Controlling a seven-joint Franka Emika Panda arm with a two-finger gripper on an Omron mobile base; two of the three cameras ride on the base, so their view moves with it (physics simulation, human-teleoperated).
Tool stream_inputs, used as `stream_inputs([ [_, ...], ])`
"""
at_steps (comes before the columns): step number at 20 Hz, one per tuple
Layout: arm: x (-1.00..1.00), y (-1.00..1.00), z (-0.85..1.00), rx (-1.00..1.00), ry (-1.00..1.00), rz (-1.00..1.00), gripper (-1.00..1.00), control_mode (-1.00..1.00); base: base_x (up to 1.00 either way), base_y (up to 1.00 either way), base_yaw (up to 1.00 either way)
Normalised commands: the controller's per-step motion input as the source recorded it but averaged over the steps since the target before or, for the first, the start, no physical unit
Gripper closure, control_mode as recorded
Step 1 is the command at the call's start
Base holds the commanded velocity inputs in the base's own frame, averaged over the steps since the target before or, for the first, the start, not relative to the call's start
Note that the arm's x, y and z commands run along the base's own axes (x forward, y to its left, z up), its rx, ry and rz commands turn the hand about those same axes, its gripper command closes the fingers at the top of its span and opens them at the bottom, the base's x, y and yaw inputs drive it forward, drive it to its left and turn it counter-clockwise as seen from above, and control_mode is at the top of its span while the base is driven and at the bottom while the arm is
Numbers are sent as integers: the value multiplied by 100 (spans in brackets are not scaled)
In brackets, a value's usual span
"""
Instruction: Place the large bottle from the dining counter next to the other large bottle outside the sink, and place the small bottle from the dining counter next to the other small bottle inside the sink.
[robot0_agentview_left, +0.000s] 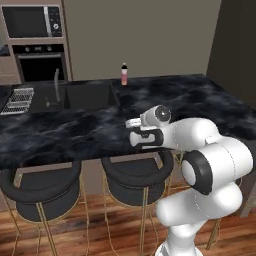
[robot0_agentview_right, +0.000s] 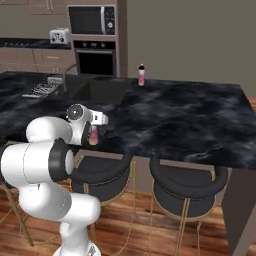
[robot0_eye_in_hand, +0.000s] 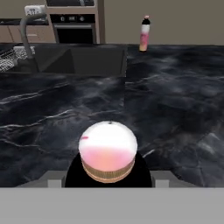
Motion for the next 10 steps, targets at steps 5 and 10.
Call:
stream_inputs([
  [5, 0, 0, 0, 0, 0, 0, 100, 100, -5, -75, 0],
  [10, 0, 0, 0, 0, 0, 0, 100, 100, -5, -76, 0],
])
